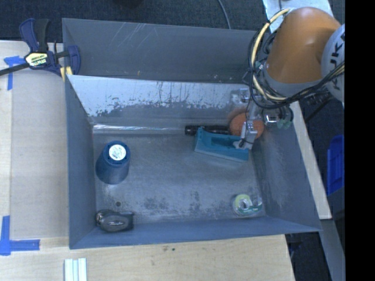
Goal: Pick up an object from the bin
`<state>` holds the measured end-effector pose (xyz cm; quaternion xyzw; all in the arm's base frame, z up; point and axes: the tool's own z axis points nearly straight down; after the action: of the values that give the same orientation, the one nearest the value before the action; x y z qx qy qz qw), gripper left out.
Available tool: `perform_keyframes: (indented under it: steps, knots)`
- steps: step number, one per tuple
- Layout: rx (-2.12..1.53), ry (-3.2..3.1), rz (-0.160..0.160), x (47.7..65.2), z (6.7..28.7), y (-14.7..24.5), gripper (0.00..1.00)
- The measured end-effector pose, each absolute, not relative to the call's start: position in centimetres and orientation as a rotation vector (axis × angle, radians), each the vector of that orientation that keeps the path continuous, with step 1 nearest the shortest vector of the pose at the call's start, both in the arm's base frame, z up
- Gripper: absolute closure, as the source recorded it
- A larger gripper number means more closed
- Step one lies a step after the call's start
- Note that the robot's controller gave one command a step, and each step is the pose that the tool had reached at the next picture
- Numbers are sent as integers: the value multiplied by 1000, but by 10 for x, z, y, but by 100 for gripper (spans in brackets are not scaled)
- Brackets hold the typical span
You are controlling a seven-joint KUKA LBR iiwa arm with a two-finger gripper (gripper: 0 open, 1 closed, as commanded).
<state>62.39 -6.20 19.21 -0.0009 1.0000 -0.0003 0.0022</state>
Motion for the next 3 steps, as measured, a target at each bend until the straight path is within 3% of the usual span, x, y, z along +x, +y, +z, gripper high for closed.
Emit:
perform_keyframes:
  steps: [1, 2, 3]
  knots:
    - [-3, 3137, -1, 624, 192, -62, 0]
    - [-609, 3080, 0, 596, 106, -66, 0]
    - [16, 3131, -1, 625, 114, -64, 0]
